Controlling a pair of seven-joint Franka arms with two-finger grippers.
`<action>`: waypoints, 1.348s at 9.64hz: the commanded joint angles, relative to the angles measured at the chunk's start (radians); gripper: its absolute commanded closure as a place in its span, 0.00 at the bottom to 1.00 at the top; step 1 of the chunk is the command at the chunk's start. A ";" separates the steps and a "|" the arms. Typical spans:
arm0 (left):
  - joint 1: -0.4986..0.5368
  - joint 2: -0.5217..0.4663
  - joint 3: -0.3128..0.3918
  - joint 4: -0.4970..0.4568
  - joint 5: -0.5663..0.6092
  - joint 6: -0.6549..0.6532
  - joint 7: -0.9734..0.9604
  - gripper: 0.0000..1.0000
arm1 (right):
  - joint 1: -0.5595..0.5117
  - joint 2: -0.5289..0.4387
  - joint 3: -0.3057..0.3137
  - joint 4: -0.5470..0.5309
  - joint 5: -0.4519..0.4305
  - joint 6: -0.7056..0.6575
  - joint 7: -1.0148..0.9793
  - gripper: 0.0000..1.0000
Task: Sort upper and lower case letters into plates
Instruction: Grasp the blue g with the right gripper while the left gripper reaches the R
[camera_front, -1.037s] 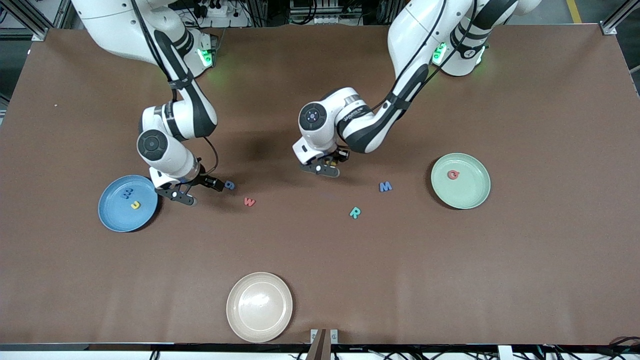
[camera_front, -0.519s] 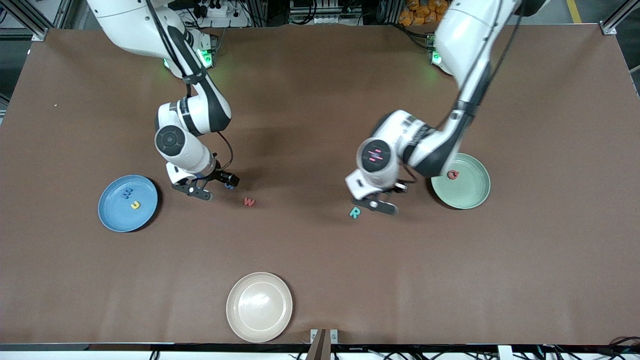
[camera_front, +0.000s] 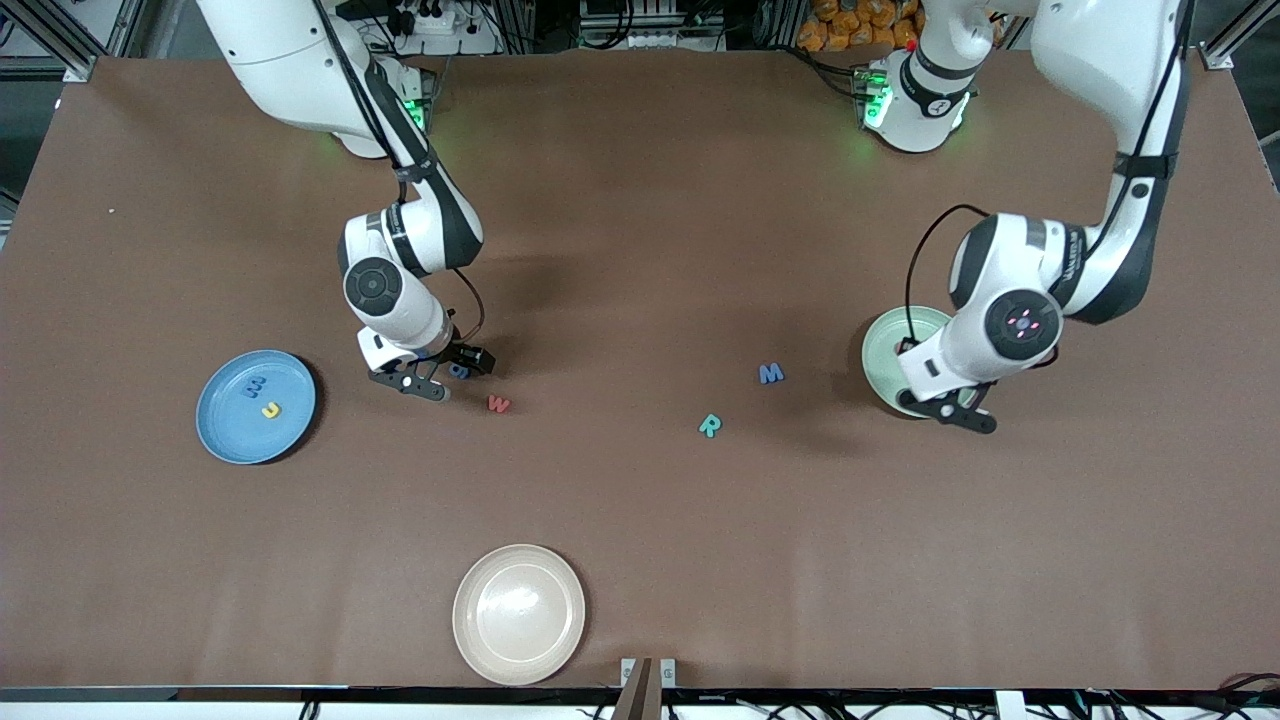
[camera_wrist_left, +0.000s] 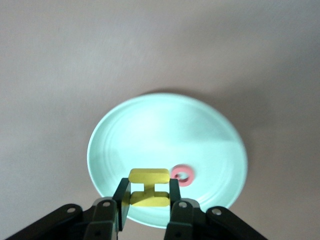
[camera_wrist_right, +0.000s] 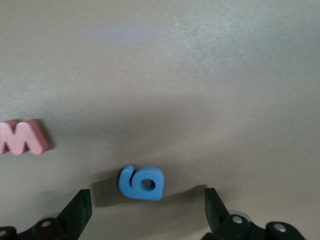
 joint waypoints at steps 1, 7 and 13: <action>0.036 -0.074 0.011 -0.157 -0.023 0.123 0.078 0.07 | -0.005 0.007 -0.002 0.011 0.022 0.003 0.003 0.00; -0.127 0.119 -0.146 0.209 -0.101 0.103 -0.437 0.00 | -0.004 0.028 0.000 0.028 0.027 0.029 0.018 0.00; -0.307 0.365 -0.145 0.486 -0.100 0.103 -0.917 0.00 | -0.011 -0.018 -0.002 0.027 0.025 0.010 -0.016 0.91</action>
